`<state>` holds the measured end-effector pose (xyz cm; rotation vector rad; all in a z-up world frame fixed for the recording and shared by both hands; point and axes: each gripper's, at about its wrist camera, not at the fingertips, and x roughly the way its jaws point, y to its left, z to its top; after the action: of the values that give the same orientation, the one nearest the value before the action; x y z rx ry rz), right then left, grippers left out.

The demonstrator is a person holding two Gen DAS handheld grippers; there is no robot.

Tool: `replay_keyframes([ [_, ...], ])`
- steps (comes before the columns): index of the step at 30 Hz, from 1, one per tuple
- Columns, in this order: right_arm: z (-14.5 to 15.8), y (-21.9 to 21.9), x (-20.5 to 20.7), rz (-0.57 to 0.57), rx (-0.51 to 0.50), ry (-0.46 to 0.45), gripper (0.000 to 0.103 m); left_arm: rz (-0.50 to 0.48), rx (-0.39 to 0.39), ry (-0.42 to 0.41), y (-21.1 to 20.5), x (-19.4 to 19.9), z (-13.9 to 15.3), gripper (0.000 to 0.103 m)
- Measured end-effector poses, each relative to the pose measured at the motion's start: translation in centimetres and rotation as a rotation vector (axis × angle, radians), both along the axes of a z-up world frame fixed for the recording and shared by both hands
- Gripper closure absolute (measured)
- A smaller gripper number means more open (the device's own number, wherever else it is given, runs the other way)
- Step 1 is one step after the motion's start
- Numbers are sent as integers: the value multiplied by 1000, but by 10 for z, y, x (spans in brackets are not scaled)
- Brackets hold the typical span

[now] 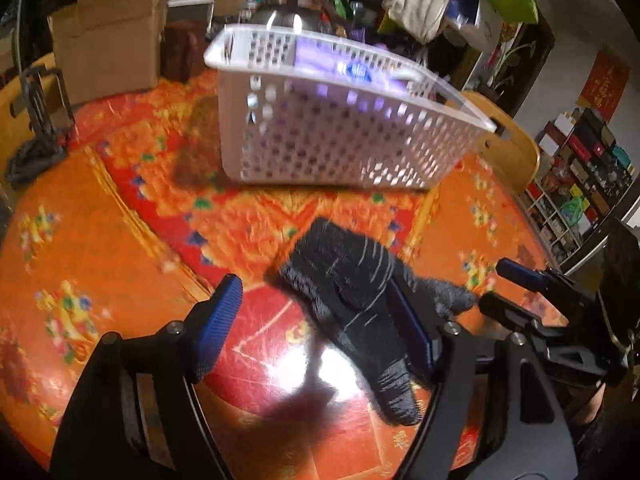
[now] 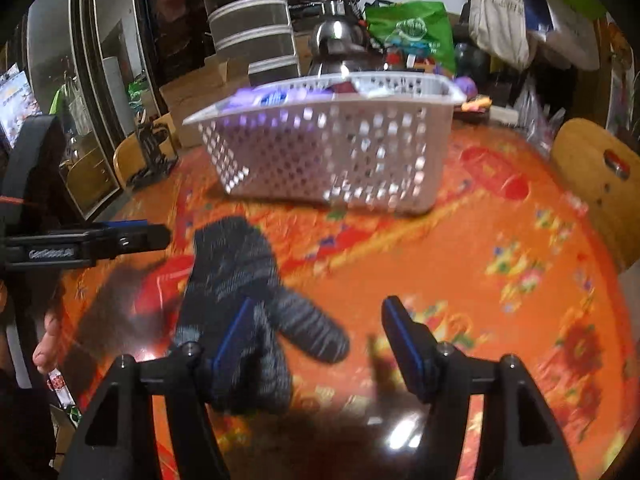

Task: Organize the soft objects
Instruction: 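Reach both tools to the grey knit glove and close on it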

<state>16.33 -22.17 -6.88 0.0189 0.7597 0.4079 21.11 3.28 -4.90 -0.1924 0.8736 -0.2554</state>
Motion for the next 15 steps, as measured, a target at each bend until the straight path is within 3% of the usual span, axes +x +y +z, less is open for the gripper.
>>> replay_keyframes([
  [2, -7, 4, -1, 9, -18, 12, 38, -4, 8, 28, -4, 3, -13, 31],
  [4, -10, 9, 1, 20, -36, 25, 48, -7, 14, 58, -6, 9, -24, 31],
  [6, -9, 10, 1, 24, -51, 19, 51, -3, 17, 74, -7, 13, -33, 31],
  [12, -15, 9, 7, 27, -47, 67, 63, -27, 30, 87, -16, 24, -40, 32],
  [15, -19, 11, 11, 31, -66, 91, 69, -36, 39, 90, -21, 29, -43, 41],
])
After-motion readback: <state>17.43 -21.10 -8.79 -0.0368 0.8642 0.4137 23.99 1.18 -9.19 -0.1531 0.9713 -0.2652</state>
